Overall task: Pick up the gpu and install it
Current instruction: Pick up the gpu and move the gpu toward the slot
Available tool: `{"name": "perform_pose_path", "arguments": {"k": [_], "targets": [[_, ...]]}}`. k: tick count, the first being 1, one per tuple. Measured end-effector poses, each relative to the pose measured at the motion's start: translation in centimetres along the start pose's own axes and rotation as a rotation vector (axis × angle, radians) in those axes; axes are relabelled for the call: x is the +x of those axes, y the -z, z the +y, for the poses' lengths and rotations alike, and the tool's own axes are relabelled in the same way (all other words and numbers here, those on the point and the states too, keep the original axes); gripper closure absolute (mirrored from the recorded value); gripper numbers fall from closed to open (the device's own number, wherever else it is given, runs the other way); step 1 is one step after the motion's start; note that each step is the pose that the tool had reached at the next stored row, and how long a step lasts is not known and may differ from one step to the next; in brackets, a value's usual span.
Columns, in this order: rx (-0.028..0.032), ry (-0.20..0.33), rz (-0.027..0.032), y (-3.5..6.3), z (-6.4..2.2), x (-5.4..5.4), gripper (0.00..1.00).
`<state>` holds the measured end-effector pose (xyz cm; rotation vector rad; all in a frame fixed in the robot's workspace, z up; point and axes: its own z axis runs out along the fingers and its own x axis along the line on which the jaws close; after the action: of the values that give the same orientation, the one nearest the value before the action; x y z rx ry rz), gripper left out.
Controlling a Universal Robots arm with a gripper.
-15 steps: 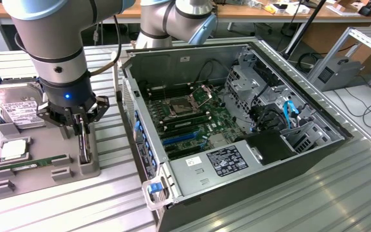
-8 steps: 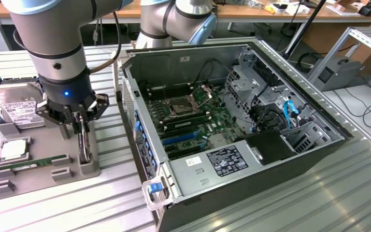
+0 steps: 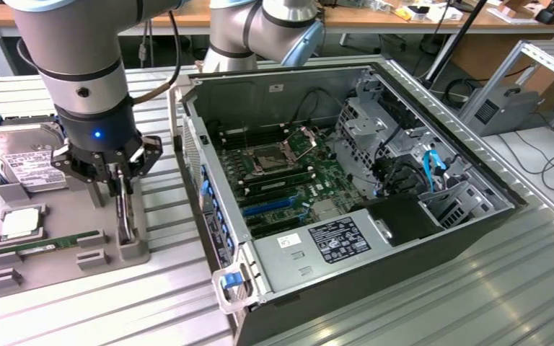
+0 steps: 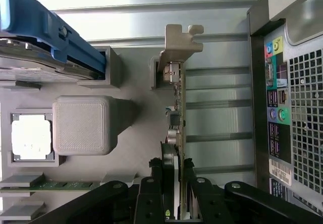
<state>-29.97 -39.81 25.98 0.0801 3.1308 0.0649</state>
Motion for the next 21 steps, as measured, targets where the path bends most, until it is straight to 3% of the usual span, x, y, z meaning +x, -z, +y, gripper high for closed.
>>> {"name": "perform_pose_path", "arguments": {"k": [21], "targets": [[0.0,0.0,0.0,3.04,0.13,0.0,0.73]]}}
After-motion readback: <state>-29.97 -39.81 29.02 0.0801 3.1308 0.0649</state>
